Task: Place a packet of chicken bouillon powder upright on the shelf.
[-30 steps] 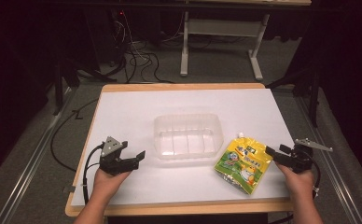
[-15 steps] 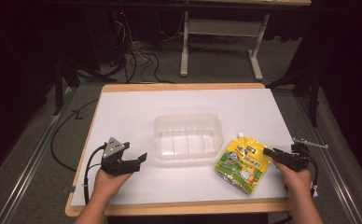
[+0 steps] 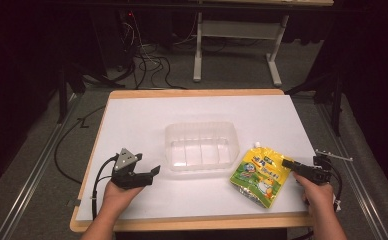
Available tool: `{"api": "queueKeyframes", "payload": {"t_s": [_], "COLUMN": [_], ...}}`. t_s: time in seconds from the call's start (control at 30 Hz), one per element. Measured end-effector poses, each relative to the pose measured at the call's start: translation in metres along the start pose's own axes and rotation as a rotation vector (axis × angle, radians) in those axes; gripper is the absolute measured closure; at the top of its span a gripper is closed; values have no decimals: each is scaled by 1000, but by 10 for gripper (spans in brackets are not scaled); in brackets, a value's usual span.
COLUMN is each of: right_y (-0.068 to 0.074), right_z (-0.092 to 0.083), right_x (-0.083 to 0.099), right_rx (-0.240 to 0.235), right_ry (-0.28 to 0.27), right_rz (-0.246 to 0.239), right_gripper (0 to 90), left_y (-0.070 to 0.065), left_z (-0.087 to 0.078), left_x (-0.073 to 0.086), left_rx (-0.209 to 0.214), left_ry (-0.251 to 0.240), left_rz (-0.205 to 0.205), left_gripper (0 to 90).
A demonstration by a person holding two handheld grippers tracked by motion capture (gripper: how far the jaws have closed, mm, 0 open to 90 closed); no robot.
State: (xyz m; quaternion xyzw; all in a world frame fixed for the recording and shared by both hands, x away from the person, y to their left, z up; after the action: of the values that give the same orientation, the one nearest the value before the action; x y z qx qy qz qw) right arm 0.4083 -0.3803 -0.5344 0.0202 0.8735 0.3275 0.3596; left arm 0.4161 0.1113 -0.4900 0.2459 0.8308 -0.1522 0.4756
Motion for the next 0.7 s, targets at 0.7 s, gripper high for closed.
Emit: {"api": "queueKeyframes", "payload": {"t_s": [0.7], "right_y": [21], "right_z": [-5], "right_x": [-2], "right_rx": [18], "right_ry": [13], "right_rz": [-148], "right_gripper": [900], "left_y": [-1], "left_z": [-4], "left_x": [-2], "left_rx": [4], "left_ry": [-15], "left_rz": [5], "left_gripper": [209]}}
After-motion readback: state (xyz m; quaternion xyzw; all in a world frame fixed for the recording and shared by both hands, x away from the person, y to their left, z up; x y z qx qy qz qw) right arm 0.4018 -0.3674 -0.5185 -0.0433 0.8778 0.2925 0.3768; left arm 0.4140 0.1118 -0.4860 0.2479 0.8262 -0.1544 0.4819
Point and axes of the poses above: each handheld gripper's, and its own axes: z roughly forward along the jaws, x roughly out of its underside, y roughly to its left, the point moved 9 cm from there along z, roughly forward along the jaws, and after that the axes turned 7 degrees about -x, right-handed, at the moved point
